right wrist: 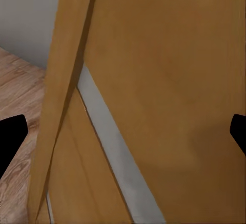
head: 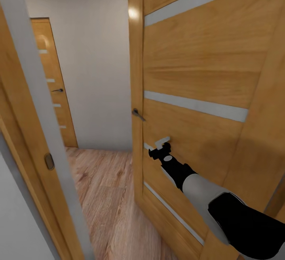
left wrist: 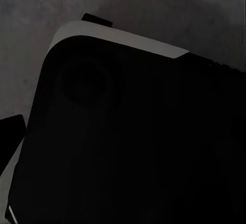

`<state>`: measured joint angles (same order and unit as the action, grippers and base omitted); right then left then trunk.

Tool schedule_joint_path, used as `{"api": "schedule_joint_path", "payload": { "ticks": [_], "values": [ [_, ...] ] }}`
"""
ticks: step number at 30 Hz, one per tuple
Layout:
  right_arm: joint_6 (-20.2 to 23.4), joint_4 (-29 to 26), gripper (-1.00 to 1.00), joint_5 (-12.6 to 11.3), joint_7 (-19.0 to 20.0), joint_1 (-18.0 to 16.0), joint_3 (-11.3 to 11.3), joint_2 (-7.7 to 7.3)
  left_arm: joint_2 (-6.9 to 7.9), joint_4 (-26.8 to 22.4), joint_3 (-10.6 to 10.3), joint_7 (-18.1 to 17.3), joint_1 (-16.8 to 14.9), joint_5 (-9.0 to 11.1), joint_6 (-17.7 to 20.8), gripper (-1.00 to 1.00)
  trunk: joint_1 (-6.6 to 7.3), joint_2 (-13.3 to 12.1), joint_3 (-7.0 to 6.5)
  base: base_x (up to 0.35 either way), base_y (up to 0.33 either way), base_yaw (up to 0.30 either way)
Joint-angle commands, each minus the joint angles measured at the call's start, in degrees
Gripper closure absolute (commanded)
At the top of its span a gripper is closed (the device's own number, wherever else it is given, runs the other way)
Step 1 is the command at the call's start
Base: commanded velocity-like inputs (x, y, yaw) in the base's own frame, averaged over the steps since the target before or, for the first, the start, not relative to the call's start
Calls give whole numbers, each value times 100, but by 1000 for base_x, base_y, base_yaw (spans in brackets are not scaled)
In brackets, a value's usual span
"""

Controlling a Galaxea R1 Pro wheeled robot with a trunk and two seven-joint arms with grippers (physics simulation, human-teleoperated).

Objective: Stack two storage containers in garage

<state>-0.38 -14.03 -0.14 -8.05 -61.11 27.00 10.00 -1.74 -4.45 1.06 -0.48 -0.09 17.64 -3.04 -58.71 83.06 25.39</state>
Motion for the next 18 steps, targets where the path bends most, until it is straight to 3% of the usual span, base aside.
{"api": "schedule_joint_path", "payload": {
  "ticks": [1,9,18],
  "values": [
    [-1,17,-100,-10,-80,-6,-27,0,-1,-3,6,-5,0,24,-13,-100,-1,2,6,167,-16,0],
    [-42,90,-100,-42,-928,-6,-40,0,7,-3,0,-5,0,20,-13,-100,-1,2,6,271,-75,0],
    [-66,168,-100,-46,-1069,-6,-29,0,7,-3,-1,-5,0,20,-13,-100,-1,2,6,296,-82,0]
  ]
}}
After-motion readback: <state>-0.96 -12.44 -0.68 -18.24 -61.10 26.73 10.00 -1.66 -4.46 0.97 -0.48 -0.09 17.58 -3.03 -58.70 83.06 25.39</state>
